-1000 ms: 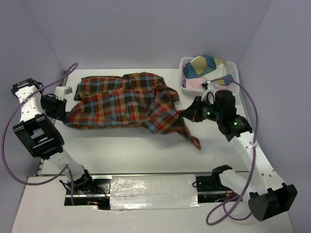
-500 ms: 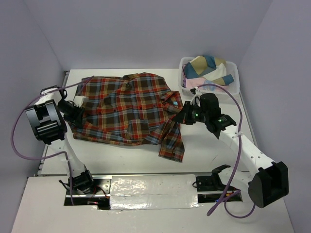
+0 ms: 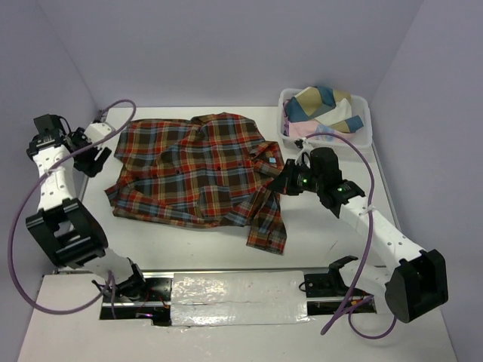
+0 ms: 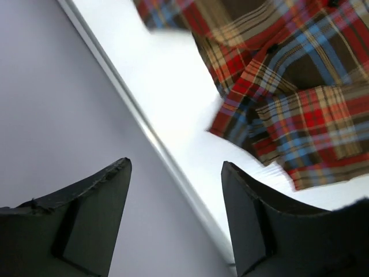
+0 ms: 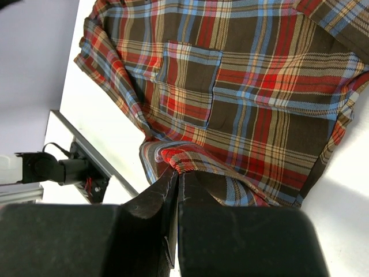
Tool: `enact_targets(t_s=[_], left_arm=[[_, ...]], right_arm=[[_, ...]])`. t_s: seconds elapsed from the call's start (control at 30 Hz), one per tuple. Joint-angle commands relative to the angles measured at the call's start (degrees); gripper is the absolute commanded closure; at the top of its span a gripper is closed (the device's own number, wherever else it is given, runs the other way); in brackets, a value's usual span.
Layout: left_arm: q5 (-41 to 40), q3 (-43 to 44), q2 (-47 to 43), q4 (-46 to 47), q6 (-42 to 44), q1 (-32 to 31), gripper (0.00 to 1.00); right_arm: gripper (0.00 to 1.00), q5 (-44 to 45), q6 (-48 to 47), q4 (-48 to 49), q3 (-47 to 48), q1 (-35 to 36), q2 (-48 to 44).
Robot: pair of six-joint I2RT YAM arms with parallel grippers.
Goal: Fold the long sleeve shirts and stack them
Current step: Flatten the shirt out
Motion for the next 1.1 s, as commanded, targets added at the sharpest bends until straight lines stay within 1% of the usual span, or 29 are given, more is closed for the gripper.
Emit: enact_targets(t_s=[0.0,0.03,0.07,0.1,0.13,0.17,0.23,0.27,0.4,0.47,0.6,0.67,0.77,0.87,0.9,0.97,1.0,1.03,1.07], left_arm=[[5.7,-2.4,-3.8,-5.6,19.9,-3.7,0.24],[4.7,-4.2,-5.1,-9.0,25.8,-5.0,0.24],[1.6,-10.4,-8.3,-12.2,35.3,-7.1,0.24],[0.1,-14.1,-10.1,-12.5,39.6,-7.9,0.24],[-1.2,-17.5,-14.3,-12.4,47.0,-8.5,0.23],[-2.5,-23.5,-16.0,-11.4,50.0,-8.6,0.22],[-3.8,-27.5,-18.5,-10.3,53.6,-9.1,0.21],[-4.2,-30.0,-18.8,-7.5,53.3,-9.8,0.2],[-4.3,-34.2,-19.2,1.0,51.7,-11.1,0.18],[-3.6,-34.3,-18.7,1.8,51.5,-11.6,0.16],[-5.0,-35.4,-16.9,-2.0,53.8,-11.9,0.15],[-6.2,-38.4,-17.0,0.3,54.0,-12.0,0.14],[-7.2,-41.1,-16.1,4.3,53.8,-12.0,0.17],[-8.8,-42.8,-14.6,10.4,52.0,-11.9,0.26],[-8.9,-43.0,-13.8,11.9,50.8,-12.0,0.39],[-8.9,-43.3,-12.9,15.0,49.3,-11.9,0.55],[-8.8,-42.9,-12.3,15.3,47.7,-12.0,0.69],[-8.1,-42.3,-12.1,15.2,46.9,-11.9,0.79],[-7.4,-41.8,-12.0,15.5,45.6,-12.0,1.0]], right_arm=[[1.0,-0.5,-2.0,3.2,-0.6,0.3,-0.7],[1.0,-0.7,-2.0,3.3,-0.8,0.3,-0.8],[1.0,-1.1,-2.2,3.8,-1.1,0.3,-0.8],[1.0,-1.2,-2.2,4.1,-1.2,0.3,-0.8],[1.0,-1.4,-2.3,4.5,-1.4,0.3,-0.8],[1.0,-1.7,-2.3,5.1,-1.6,0.4,-0.9],[1.0,-1.9,-2.3,5.4,-1.7,0.3,-0.8],[1.0,-2.0,-2.2,5.8,-1.7,0.4,-0.6],[1.0,-4.2,-2.2,5.7,-0.9,0.3,0.5],[1.0,-4.6,-2.8,4.7,-0.3,0.3,1.0],[1.0,-4.3,-3.3,3.6,0.1,0.3,1.4],[1.0,-4.0,-3.3,3.3,0.0,0.3,1.6],[1.0,-4.0,-3.2,2.8,0.2,0.3,2.3],[1.0,-4.1,-3.6,1.2,1.1,0.3,2.8],[1.0,-3.9,-4.1,0.7,1.3,0.3,2.8],[1.0,-3.1,-4.8,-0.9,1.5,0.1,2.4],[1.0,-2.9,-4.9,-1.5,1.4,0.1,2.1],[1.0,-2.9,-5.0,-1.7,1.3,-0.2,2.0],[1.0,-3.0,-5.0,-1.6,1.4,-0.6,2.1]])
